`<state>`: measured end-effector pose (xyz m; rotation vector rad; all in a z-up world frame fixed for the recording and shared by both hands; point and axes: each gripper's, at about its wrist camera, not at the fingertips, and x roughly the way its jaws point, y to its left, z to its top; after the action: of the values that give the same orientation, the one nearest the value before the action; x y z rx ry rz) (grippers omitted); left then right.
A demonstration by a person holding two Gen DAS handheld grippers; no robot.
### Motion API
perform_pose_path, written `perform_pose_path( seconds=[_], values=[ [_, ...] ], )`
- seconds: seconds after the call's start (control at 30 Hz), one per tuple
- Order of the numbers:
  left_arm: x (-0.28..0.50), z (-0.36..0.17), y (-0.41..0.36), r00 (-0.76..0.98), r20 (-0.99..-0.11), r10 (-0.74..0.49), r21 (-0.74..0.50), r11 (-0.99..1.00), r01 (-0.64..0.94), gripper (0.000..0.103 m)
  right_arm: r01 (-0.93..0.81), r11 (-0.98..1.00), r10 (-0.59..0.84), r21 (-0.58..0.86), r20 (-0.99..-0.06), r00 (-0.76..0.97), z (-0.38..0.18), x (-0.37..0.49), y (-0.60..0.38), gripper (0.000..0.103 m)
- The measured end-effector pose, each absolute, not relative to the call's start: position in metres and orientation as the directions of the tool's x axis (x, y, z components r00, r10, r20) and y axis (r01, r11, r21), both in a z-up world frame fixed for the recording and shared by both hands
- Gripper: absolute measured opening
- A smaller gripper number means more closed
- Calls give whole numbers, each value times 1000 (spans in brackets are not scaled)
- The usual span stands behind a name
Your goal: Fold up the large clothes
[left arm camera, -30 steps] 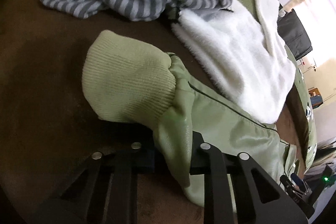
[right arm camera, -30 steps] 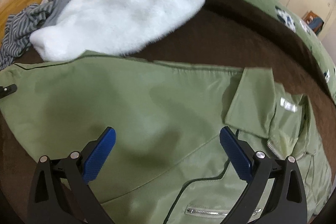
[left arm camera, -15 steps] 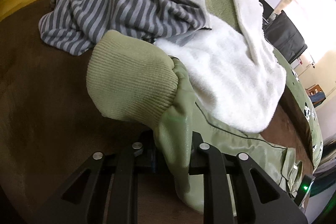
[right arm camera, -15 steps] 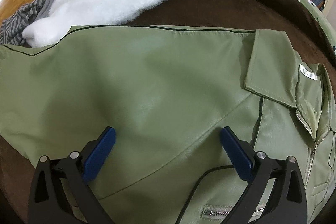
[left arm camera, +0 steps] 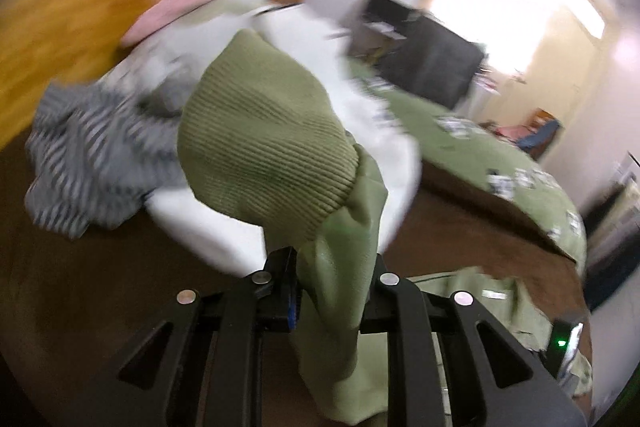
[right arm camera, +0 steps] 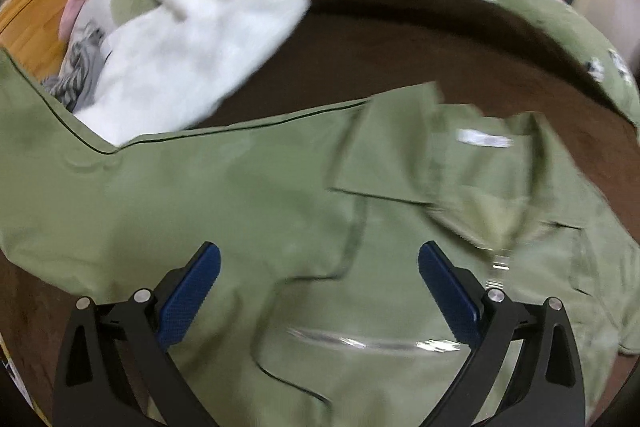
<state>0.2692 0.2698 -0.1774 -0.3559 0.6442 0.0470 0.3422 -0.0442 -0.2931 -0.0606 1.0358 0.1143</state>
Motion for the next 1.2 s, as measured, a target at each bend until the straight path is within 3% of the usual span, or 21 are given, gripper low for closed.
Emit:
perform_pose_path(
  seconds=[0.2, 0.37, 0.6, 0.83, 0.93, 1.03, 1.07, 1.1, 1.2],
  values=[
    [272, -135, 136, 798, -544, -262, -295, 949, 110, 21, -29, 998, -28, -52, -834, 551, -246, 305, -123, 97],
    [267, -142, 21, 731, -540, -417, -282, 908, 310, 21, 60, 994, -112, -95, -820, 562, -230, 276, -191, 97],
    [257, -220, -112, 579, -619, -530, -241, 830, 502, 21, 194, 971, -225, -142, -818, 530, -253, 223, -283, 97],
    [247, -340, -182, 402, -787, -468, -182, 798, 574, 22, 268, 950, -278, -163, -833, 478, -299, 185, -332, 97],
    [245, -360, -183, 369, -808, -460, -185, 791, 583, 33, 278, 946, -283, -164, -837, 469, -313, 174, -339, 97],
    [234, -358, -187, 361, -801, -478, -179, 766, 617, 65, 292, 944, -282, -155, -839, 465, -318, 169, -341, 97],
    [230, -355, -188, 365, -797, -482, -173, 760, 626, 82, 296, 943, -281, -152, -840, 464, -319, 167, -342, 97],
    [227, -350, -192, 384, -785, -486, -158, 756, 635, 92, 301, 942, -280, -148, -840, 464, -317, 166, -341, 97],
    [216, -328, -193, 416, -764, -493, -135, 752, 645, 96, 308, 940, -284, -146, -835, 472, -305, 163, -342, 97]
  ],
)
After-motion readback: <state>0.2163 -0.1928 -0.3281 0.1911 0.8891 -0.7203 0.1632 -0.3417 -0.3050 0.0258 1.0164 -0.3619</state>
